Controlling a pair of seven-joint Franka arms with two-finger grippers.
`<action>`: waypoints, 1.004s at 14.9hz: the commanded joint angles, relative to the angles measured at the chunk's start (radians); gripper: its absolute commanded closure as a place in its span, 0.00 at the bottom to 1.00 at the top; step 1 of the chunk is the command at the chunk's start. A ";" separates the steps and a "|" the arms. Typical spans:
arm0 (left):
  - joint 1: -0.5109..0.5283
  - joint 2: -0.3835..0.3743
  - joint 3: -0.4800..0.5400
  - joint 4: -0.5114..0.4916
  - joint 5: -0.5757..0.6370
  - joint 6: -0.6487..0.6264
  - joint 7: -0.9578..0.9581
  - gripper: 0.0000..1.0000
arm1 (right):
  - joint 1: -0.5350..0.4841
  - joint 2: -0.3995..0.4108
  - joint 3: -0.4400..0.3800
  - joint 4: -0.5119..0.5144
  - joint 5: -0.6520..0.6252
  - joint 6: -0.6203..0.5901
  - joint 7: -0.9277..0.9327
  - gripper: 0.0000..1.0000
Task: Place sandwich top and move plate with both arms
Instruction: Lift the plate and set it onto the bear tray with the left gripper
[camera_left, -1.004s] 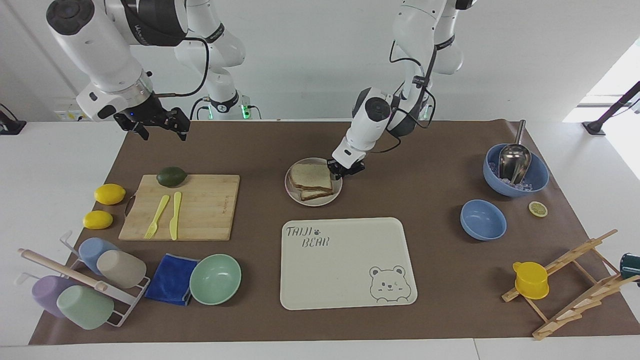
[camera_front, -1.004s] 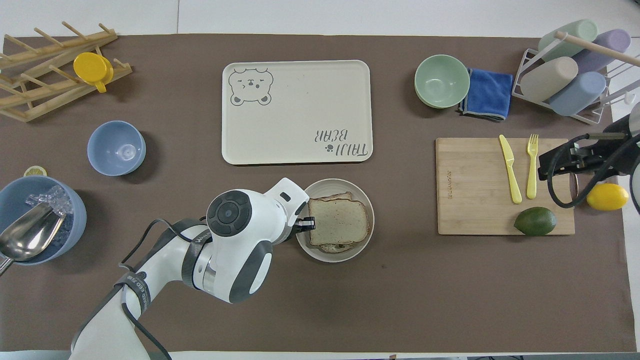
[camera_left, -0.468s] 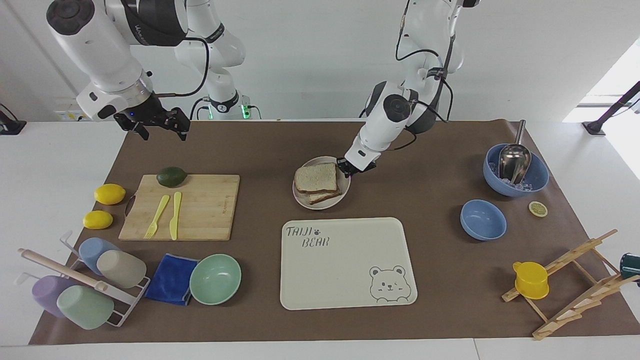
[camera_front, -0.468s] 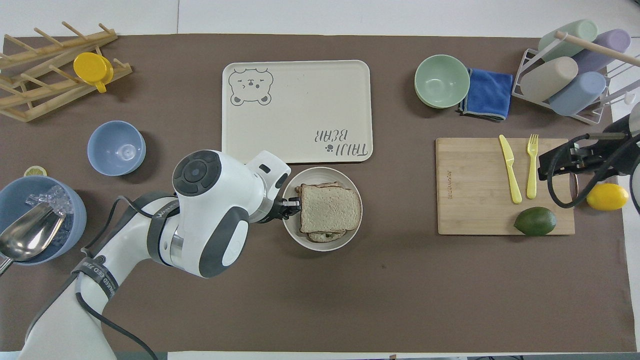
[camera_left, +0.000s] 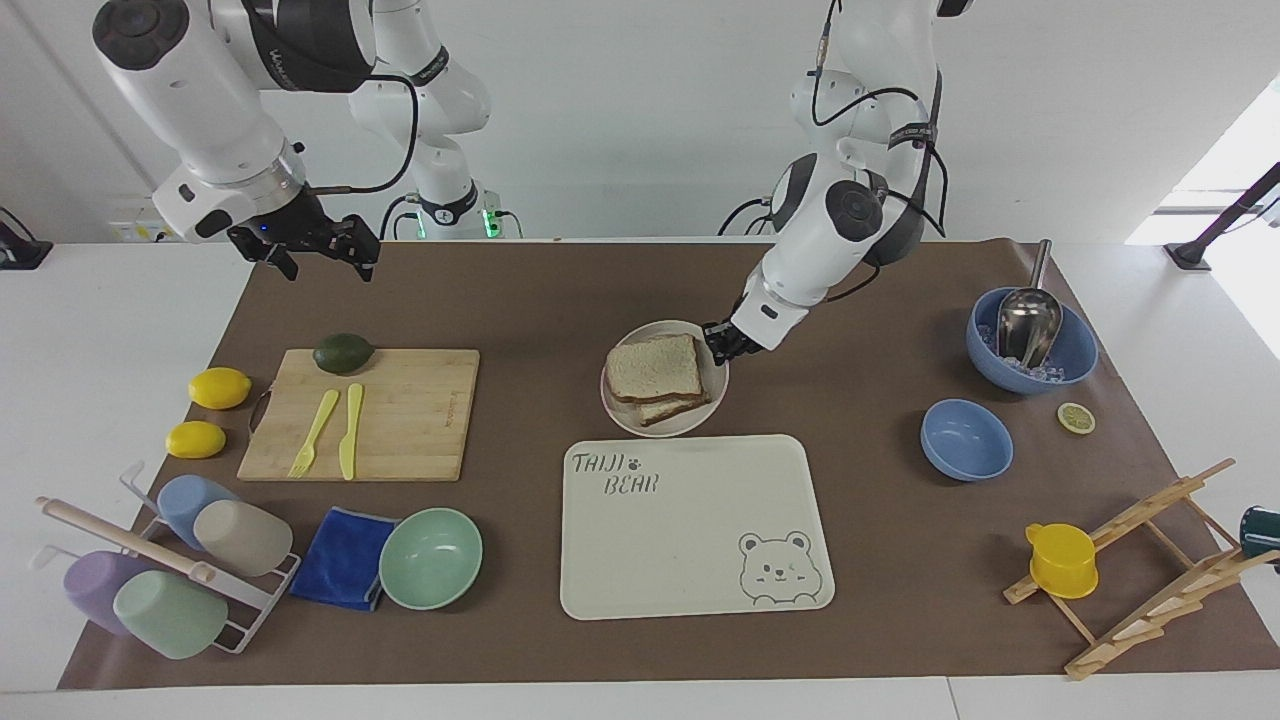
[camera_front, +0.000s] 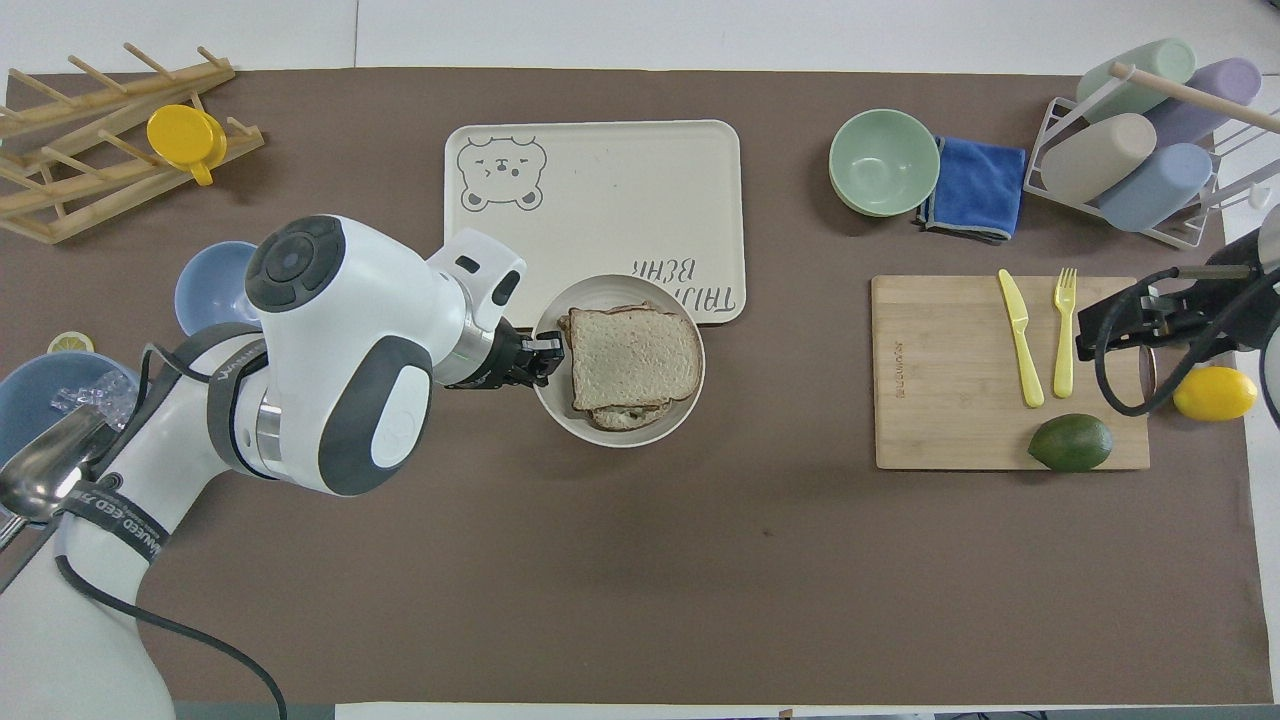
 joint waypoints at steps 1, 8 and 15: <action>0.056 0.061 -0.003 0.118 -0.022 -0.050 0.010 1.00 | -0.009 -0.012 0.001 -0.012 0.015 0.004 -0.014 0.00; 0.116 0.221 -0.002 0.296 -0.034 -0.047 0.007 1.00 | -0.009 -0.012 0.001 -0.012 0.015 0.004 -0.016 0.00; 0.139 0.387 0.003 0.423 -0.082 0.011 0.006 1.00 | -0.007 -0.012 0.001 -0.012 0.015 0.004 -0.016 0.00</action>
